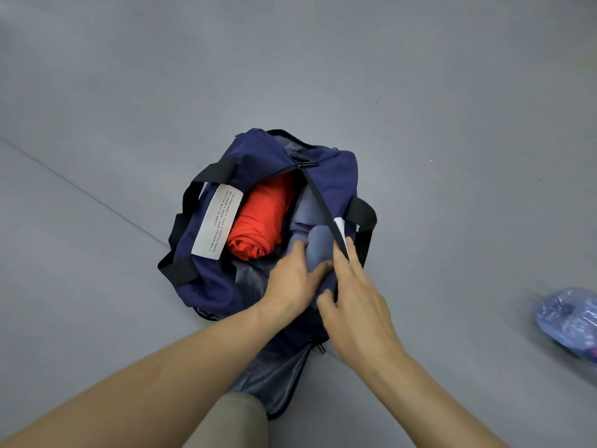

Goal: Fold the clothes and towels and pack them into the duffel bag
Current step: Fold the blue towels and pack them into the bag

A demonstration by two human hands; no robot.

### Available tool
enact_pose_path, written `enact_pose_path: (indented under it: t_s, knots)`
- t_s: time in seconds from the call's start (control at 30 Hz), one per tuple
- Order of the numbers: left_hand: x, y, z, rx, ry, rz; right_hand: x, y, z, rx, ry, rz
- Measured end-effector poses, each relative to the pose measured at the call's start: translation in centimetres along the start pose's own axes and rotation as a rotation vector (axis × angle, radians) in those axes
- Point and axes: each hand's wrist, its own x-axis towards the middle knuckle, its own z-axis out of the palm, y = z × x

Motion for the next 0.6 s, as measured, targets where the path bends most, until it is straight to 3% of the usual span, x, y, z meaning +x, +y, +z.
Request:
enact_pose_path:
  t_s: [0.1,0.2,0.27,0.37,0.53,0.6]
  knots:
    - [-0.2,-0.1,-0.9,0.45,0.081,0.166,-0.1,0.6,0.0,0.004,0.022,-0.038]
    - [-1.0,-1.0,-2.4,0.486,0.069,0.41,-0.2,0.9,0.0,0.027,0.05,-0.094]
    - [-1.3,-2.1,-2.8,0.501,-0.03,0.583,-0.3,1.1,0.2,0.054,0.059,-0.144]
    - [-1.2,-3.6,-2.4,0.495,-0.169,0.584,-0.6,1.5,0.4,0.098,0.042,-0.164]
    - [0.1,-3.3,-1.6,0.612,-0.153,0.609,-0.4,1.7,0.1,0.119,0.019,-0.14]
    - [-0.1,-2.6,-1.9,0.516,-0.114,0.575,-0.7,2.2,-0.5,0.137,0.014,-0.182]
